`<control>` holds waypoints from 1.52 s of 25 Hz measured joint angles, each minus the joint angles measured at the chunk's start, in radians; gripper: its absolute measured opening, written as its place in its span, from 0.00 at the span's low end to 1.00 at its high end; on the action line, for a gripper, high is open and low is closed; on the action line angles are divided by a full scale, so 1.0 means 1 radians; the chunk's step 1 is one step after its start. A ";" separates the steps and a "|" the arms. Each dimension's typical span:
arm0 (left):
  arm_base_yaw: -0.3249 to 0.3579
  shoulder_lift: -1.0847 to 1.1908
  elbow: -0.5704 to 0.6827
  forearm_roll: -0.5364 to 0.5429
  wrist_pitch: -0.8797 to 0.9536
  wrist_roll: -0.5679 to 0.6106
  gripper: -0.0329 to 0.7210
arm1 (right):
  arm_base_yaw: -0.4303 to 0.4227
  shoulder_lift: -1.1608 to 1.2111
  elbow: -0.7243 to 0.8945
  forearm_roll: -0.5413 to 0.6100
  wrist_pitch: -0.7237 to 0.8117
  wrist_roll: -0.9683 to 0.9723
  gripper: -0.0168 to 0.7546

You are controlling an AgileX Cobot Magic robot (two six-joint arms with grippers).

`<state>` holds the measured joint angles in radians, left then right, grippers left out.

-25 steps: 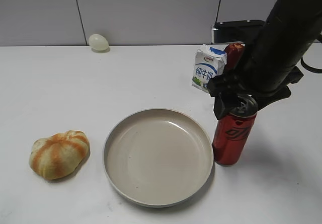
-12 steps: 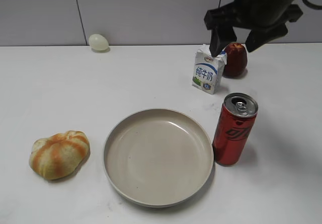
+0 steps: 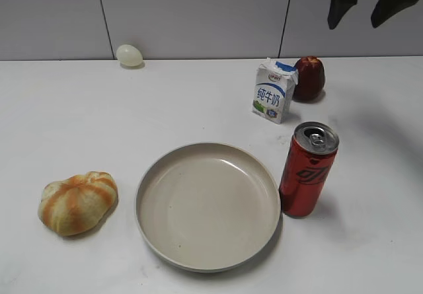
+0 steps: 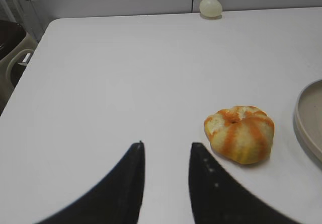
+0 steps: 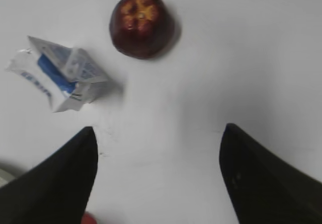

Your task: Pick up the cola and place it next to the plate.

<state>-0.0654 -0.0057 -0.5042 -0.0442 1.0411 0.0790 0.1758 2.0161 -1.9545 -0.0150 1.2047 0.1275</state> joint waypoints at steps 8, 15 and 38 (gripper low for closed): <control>0.000 0.000 0.000 0.000 0.000 0.000 0.36 | -0.150 -0.029 0.014 0.024 0.005 -0.043 0.79; 0.000 0.000 0.000 0.000 0.000 0.000 0.36 | -0.170 -0.303 0.341 0.068 0.003 -0.073 0.79; 0.000 0.000 0.000 -0.001 0.000 0.000 0.36 | -0.170 -1.466 1.450 0.077 -0.138 -0.105 0.79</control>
<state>-0.0654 -0.0057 -0.5042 -0.0450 1.0411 0.0790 0.0060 0.5505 -0.5041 0.0616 1.0663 0.0230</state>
